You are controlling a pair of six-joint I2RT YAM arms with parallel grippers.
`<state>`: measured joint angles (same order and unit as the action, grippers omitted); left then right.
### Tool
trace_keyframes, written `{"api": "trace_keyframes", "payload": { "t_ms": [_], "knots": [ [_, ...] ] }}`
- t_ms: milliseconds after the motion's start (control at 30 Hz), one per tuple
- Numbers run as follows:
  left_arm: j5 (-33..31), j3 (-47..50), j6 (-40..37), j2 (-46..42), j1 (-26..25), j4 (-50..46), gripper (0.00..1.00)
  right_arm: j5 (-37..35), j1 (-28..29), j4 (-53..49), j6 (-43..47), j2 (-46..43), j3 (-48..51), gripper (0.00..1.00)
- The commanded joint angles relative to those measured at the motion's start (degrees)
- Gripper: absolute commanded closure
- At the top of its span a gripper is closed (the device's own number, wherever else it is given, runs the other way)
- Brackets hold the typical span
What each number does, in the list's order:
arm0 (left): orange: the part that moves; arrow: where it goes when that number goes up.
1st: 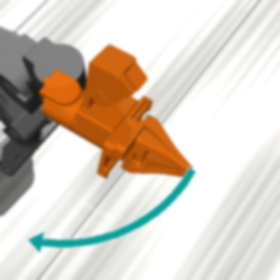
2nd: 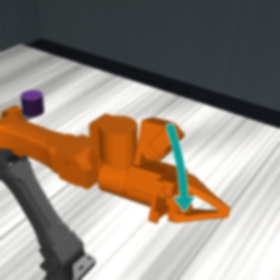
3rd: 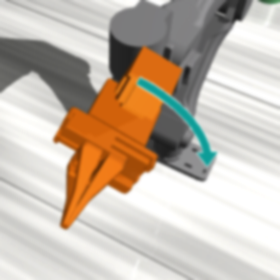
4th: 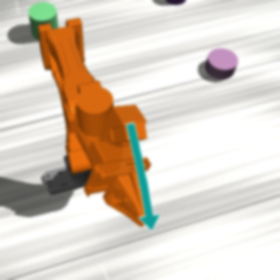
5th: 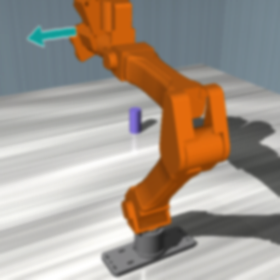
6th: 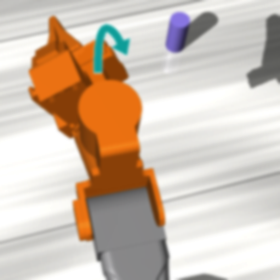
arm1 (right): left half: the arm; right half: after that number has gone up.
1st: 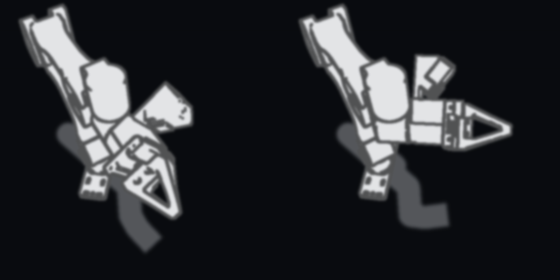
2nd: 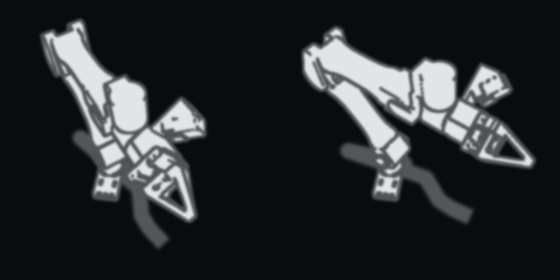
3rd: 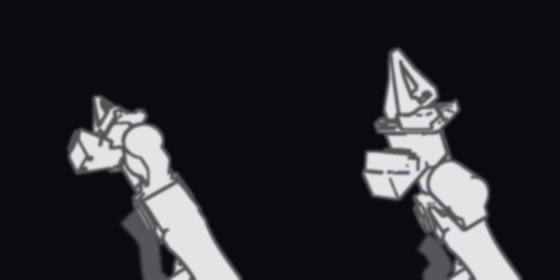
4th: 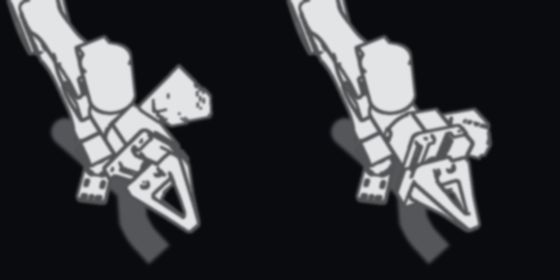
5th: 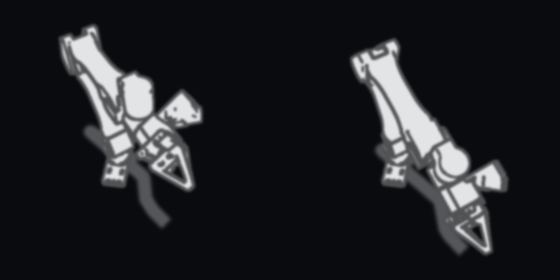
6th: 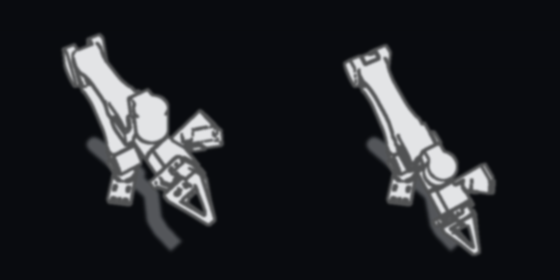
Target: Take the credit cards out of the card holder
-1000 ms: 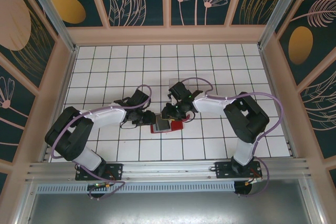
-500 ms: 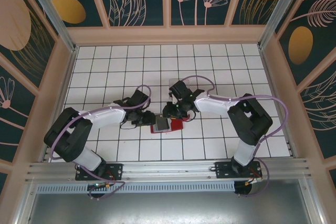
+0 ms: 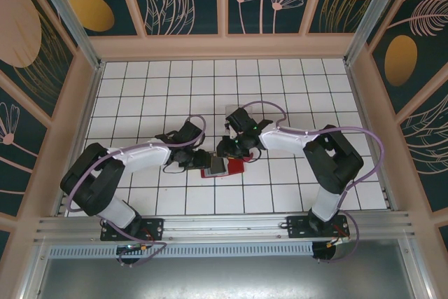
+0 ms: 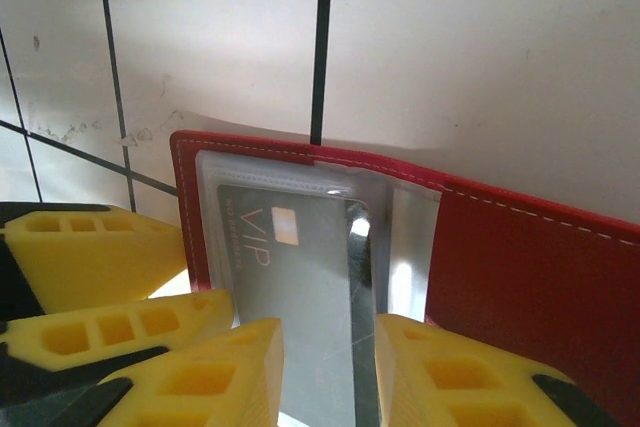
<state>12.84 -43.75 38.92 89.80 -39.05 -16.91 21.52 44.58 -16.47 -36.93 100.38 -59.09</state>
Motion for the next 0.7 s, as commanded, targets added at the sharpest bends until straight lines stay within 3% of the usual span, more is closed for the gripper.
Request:
{"api": "trace_keyframes", "payload": {
  "t_ms": [0,233,500,667],
  "knots": [
    [-1.42,-0.94,0.48,1.08,-0.50,-0.82,0.60,0.63,-0.27,0.39,1.07,-0.88,0.73,0.69],
    [-3.16,-0.65,-0.10,1.42,-0.50,-2.20,0.62,1.34,-0.24,0.83,1.07,-0.82,0.75,0.69],
    [-3.96,-0.53,-0.62,1.48,-0.50,-2.94,0.65,7.92,-0.06,7.37,-0.58,-1.08,1.74,0.69],
    [-3.70,-0.71,-0.59,1.78,-0.49,-2.60,0.65,6.66,0.59,6.08,-0.52,1.01,1.24,0.69]
  ]
}}
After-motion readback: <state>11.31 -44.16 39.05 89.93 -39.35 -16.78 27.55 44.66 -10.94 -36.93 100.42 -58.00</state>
